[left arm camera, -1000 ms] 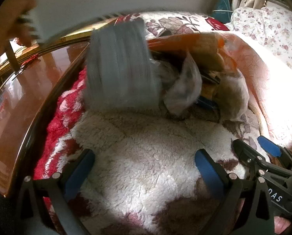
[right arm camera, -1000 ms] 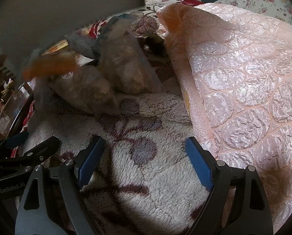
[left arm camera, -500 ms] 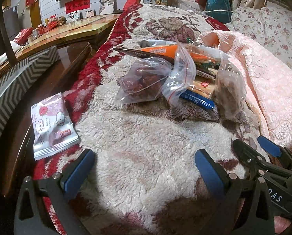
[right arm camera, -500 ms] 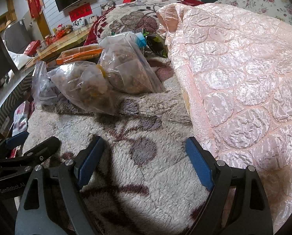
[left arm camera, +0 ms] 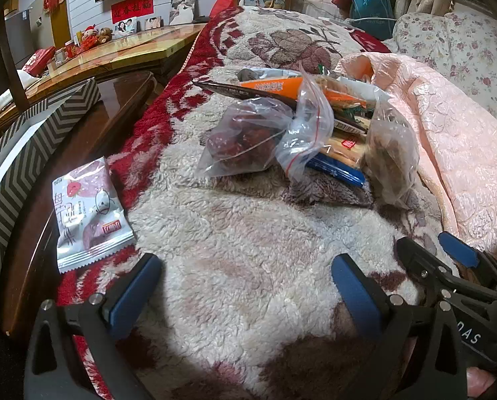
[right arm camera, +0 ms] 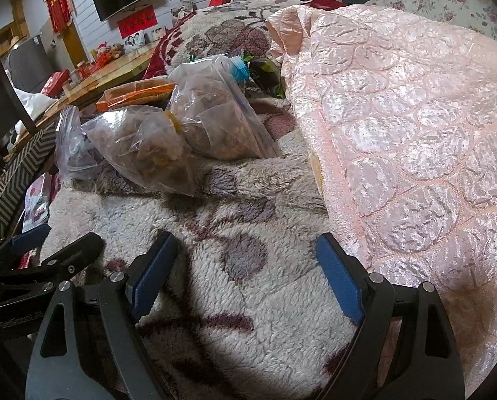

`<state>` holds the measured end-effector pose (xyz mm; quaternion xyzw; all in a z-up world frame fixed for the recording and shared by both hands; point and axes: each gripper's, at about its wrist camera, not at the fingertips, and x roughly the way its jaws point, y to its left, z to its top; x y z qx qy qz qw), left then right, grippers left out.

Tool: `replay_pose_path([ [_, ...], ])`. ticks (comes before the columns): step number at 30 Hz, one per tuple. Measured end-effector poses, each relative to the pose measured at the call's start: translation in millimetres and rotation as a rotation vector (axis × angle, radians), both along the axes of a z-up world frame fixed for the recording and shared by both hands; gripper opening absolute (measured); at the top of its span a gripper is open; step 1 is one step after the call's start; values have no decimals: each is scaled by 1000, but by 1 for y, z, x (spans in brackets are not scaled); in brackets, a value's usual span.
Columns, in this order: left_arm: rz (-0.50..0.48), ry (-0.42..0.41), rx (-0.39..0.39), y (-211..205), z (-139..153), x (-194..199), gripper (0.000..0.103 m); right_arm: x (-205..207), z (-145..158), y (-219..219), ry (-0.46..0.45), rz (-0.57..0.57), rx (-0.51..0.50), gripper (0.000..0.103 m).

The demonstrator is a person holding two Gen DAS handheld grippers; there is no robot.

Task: Organize snacks
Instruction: 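Grasp the pink-and-white snack packet with the left tool while the right tool approaches the bags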

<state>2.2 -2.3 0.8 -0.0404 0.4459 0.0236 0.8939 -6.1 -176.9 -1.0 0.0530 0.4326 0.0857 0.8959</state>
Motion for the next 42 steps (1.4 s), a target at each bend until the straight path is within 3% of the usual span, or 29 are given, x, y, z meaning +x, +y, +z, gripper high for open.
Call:
replay_pose_path([
  [8, -25, 42, 16, 0, 4, 3, 103, 1, 0, 2, 2, 0, -1, 87],
  [12, 3, 20, 45, 7, 25, -5, 103, 2, 4, 3, 29, 7, -22, 87],
  [18, 110, -3, 55, 39, 54, -4, 103, 4, 18, 8, 54, 51, -24, 87],
  [23, 218, 65, 39, 70, 45, 12, 103, -1, 31, 22, 4, 135, -29, 87],
  [28, 316, 122, 12, 95, 34, 22, 101, 0, 35, 33, 29, 197, 12, 87],
  [34, 347, 187, 23, 104, 20, 40, 91, 3, 33, 37, 60, 227, 41, 87],
  [38, 350, 186, 74, 103, 19, 47, 81, 6, 35, 40, 58, 244, 39, 87],
  [42, 331, 182, 140, 98, 21, 51, 59, 9, 35, 41, 67, 255, 50, 87],
])
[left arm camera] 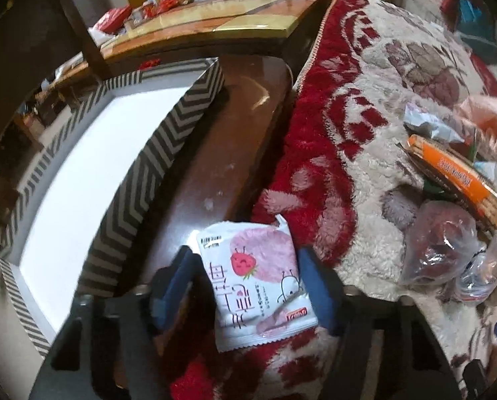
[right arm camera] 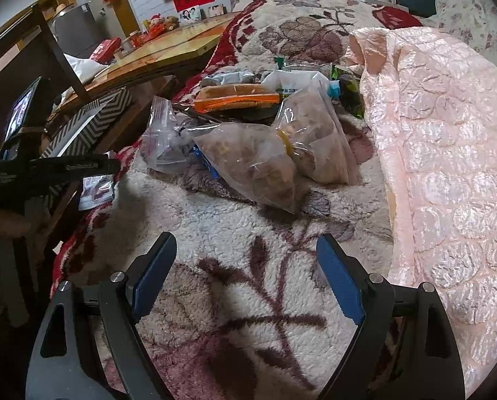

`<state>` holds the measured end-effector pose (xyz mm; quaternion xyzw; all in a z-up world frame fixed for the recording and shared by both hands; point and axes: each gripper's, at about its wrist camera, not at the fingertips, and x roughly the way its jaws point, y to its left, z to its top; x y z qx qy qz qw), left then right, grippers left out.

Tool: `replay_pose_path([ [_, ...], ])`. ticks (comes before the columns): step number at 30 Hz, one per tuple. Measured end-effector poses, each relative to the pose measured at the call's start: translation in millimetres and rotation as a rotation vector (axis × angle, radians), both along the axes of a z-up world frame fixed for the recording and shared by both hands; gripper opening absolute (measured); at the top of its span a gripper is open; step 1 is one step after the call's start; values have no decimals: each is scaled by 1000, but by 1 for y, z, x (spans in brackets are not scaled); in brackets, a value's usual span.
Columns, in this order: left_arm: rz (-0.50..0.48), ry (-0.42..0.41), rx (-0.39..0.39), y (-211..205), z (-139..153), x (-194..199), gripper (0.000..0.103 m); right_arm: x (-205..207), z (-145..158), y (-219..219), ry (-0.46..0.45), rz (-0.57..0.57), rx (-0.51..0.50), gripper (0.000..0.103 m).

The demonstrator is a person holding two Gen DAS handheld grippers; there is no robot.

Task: Organize snacks
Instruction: 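Grasp the pink-and-white snack packet with the left tool while the right tool approaches the bags, then grasp a clear bag of dried meat with the right tool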

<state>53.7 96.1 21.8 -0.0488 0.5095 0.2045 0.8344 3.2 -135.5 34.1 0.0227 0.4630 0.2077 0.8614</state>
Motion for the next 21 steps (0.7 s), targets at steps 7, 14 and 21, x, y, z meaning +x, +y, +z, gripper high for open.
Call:
replay_pose_path([
  [7, -58, -9, -52, 0, 1, 3, 53, 5, 8, 8, -12, 36, 8, 87],
  [14, -66, -46, -230, 16, 5, -13, 53, 11, 16, 17, -14, 57, 25, 87],
  [21, -88, -59, -247, 13, 13, -26, 53, 28, 25, 41, -15, 97, 32, 87],
])
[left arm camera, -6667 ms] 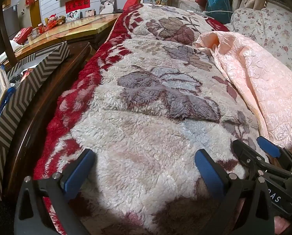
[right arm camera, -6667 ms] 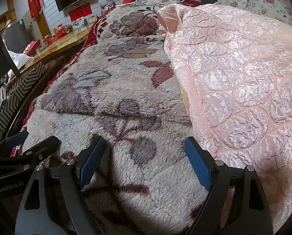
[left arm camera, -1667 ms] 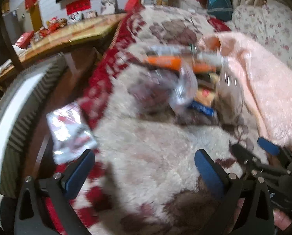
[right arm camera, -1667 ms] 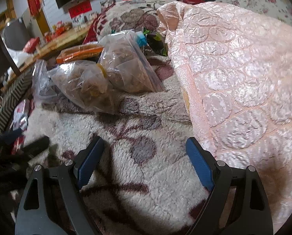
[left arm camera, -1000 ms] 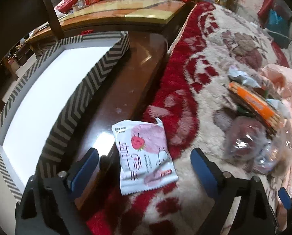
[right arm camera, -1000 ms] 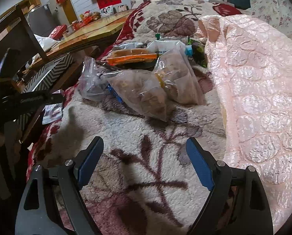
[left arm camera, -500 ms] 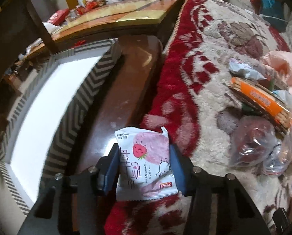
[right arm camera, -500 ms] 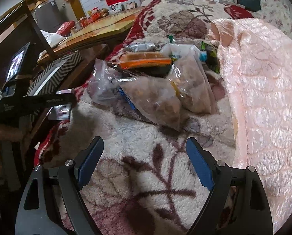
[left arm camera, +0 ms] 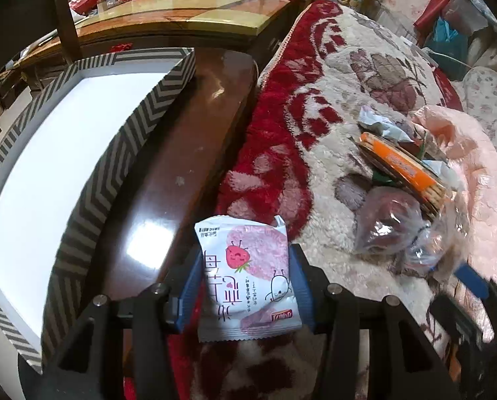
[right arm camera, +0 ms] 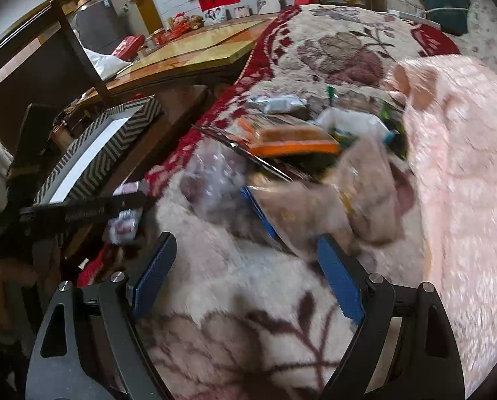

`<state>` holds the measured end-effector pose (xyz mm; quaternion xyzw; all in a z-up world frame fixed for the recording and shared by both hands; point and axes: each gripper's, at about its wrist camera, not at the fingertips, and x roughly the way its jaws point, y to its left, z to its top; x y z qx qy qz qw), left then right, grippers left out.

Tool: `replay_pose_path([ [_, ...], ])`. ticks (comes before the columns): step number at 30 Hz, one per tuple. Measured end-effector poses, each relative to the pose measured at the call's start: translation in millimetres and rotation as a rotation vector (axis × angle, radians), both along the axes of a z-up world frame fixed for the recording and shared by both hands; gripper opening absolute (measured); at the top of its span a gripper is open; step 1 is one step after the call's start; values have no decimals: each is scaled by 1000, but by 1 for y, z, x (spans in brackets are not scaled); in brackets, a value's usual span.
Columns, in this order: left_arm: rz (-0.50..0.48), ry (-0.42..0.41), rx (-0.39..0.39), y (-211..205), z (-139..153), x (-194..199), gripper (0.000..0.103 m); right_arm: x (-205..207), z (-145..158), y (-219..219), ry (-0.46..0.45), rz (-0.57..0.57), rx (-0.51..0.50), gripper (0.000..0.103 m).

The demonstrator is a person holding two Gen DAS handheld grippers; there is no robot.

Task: Organize snacks
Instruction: 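Grasp a clear bag of dried meat with the right tool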

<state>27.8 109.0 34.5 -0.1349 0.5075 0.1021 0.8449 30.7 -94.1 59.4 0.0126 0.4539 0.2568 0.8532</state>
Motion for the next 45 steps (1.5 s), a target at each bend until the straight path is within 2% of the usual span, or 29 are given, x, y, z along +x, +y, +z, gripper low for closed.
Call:
replay_pose_path([
  [6, -29, -11, 35, -7, 5, -4, 53, 19, 3, 20, -2, 0, -17, 87],
  [11, -20, -12, 34, -3, 3, -5, 53, 20, 17, 27, -33, 4, -31, 87],
  [16, -6, -15, 38, 2, 2, -8, 53, 26, 16, 35, 5, 31, -21, 87],
  [20, 3, -16, 30, 7, 2, -9, 53, 33, 15, 55, -25, 78, -82, 86],
  [23, 1, -20, 29, 6, 2, -9, 53, 44, 9, 64, -14, 98, -122, 79],
  [27, -5, -23, 38, 4, 3, -8, 53, 53, 4, 71, -27, 124, -182, 59],
  [35, -6, -11, 31, 1, 0, -8, 53, 44, 5, 74, -32, 185, -221, 57],
  [39, -6, -8, 33, 1, 0, -8, 53, 45, -4, 90, -65, 240, -291, 57],
  [40, -4, -7, 30, 1, 0, -8, 53, 46, -5, 93, -69, 248, -294, 54],
  [41, -4, -7, 29, 2, 0, -8, 53, 48, -7, 95, -70, 259, -291, 42],
  [43, -4, -8, 30, 2, 1, -8, 53, 50, -8, 95, -64, 271, -278, 36],
  [45, -2, -14, 26, 3, 3, -9, 53, 48, -4, 91, -69, 266, -258, 26],
])
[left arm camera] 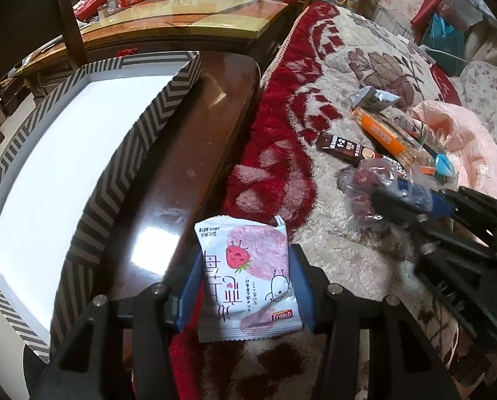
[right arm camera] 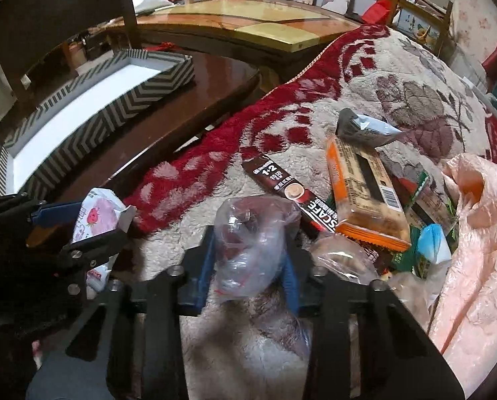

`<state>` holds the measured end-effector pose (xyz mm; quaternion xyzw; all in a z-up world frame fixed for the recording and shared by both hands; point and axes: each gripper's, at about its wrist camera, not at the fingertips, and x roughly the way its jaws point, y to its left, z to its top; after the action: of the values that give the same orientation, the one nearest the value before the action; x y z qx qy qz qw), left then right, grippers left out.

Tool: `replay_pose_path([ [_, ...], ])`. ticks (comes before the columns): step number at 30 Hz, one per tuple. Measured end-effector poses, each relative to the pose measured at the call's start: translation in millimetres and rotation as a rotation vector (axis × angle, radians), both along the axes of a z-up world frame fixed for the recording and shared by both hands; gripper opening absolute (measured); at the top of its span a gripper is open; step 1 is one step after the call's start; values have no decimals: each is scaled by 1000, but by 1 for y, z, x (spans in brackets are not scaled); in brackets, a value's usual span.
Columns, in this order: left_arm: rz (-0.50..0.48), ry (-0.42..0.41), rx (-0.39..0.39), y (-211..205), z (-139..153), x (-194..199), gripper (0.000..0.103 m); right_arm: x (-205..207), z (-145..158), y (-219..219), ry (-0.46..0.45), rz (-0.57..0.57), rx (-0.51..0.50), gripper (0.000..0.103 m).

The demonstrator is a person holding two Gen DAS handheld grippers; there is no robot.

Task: Organize snacks
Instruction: 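Grasp a clear bag of dried meat with the right tool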

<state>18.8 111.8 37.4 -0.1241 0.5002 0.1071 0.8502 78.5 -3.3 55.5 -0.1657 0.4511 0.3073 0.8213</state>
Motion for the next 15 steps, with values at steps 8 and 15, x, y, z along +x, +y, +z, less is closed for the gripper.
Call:
replay_pose_path([
  [8, 2, -38, 6, -1, 17, -5, 53, -15, 27, -25, 19, -28, 153, 20],
  [15, 10, -85, 46, 5, 44, -10, 53, -25, 55, -17, -19, -5, 203, 20],
])
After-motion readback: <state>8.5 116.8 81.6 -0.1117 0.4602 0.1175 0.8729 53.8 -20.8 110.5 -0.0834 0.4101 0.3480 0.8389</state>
